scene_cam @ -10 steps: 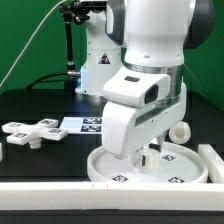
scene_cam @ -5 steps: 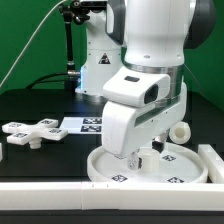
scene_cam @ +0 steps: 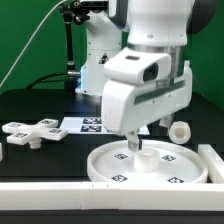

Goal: Assemble round table

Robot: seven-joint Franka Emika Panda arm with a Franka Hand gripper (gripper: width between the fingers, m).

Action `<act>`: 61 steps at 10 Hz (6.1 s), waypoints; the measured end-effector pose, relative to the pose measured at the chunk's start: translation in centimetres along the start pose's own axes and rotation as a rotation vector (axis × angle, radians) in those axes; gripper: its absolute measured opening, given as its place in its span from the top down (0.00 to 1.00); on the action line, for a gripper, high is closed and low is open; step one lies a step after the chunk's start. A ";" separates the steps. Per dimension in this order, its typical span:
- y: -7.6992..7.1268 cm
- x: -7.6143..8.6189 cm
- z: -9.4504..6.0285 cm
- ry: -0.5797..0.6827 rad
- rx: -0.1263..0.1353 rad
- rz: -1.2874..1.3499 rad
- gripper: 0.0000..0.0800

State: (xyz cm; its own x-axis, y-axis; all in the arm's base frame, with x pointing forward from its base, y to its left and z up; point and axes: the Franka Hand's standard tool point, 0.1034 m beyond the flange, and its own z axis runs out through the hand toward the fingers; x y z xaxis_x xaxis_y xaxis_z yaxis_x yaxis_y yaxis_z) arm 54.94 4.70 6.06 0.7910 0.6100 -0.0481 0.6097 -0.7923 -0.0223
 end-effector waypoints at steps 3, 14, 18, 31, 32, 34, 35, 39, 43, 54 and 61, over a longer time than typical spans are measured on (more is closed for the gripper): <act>-1.6 0.2 0.0 0.015 -0.009 0.044 0.19; -5.0 -0.6 -0.3 0.008 0.104 0.990 0.19; -8.3 -1.5 1.8 0.020 0.109 1.084 0.19; -9.3 -2.2 2.6 -0.504 0.389 0.970 0.19; -9.3 -2.8 2.7 -0.568 0.412 0.966 0.19; -9.6 -3.2 2.7 -0.696 0.466 0.942 0.19; -9.8 -2.5 2.4 -0.733 0.504 0.930 0.19; -10.4 -2.4 2.7 -0.760 0.549 0.924 0.19; -12.2 -2.0 3.3 -0.760 0.541 0.909 0.19; -13.2 -3.8 5.9 -0.753 0.522 0.917 0.49; -9.2 -2.8 -1.6 -0.727 0.572 0.859 0.49</act>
Offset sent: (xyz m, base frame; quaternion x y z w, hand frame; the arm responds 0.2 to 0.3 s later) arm 0.0000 0.0000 0.0000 0.0000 0.0000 0.0000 1.0000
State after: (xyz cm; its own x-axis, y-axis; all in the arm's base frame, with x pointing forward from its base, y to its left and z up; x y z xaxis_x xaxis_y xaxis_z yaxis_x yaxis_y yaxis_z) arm 47.19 10.29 8.04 0.5985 -0.1062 -0.7941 -0.3389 -0.9317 -0.1308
